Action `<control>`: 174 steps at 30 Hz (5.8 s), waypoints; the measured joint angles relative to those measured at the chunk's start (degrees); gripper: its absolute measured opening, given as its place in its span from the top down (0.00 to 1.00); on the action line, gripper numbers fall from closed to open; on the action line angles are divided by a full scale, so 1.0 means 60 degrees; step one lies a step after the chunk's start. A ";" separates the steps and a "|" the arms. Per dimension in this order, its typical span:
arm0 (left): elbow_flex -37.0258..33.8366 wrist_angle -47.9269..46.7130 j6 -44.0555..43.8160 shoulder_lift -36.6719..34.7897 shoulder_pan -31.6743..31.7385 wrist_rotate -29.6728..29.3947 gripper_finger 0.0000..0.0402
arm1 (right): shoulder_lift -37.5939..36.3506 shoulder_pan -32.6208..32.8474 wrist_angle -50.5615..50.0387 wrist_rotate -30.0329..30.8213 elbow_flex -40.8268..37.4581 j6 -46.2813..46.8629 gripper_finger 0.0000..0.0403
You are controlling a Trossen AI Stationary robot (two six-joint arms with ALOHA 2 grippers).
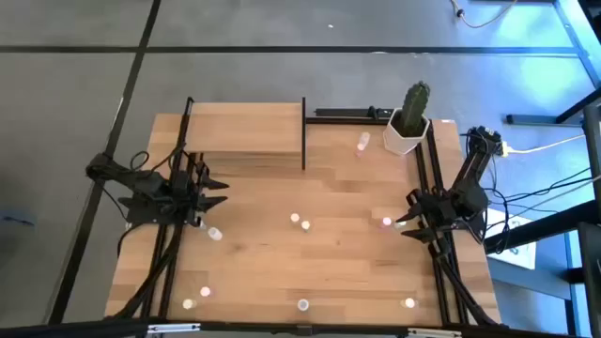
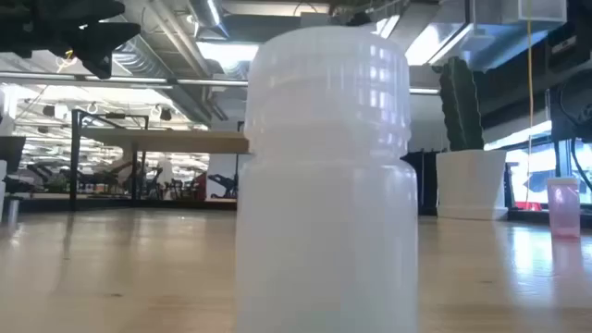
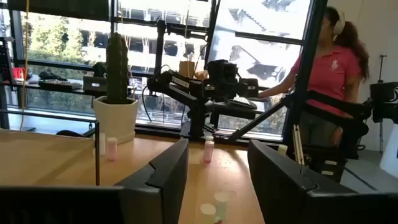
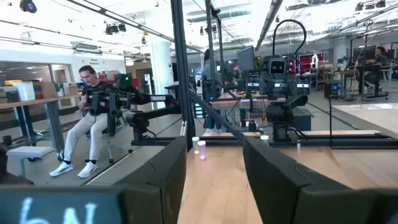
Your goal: Pick and place medicine bottles onto shelf by color
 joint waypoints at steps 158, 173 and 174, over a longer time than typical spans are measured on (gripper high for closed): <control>0.9385 -1.2150 -0.9568 1.2169 -0.3721 0.2066 0.60 | 0.5650 -0.3480 -1.0564 -0.1777 0.8470 0.5035 0.60; 0.9384 -1.2398 -0.9978 1.2333 -0.3565 0.1697 0.60 | 0.5814 -0.5005 -1.0671 -0.5157 0.8470 0.4976 0.60; 0.9384 -1.2402 -1.0127 1.2333 -0.3565 0.1686 0.60 | 0.5814 -0.5005 -1.0671 -0.5158 0.8468 0.4917 0.60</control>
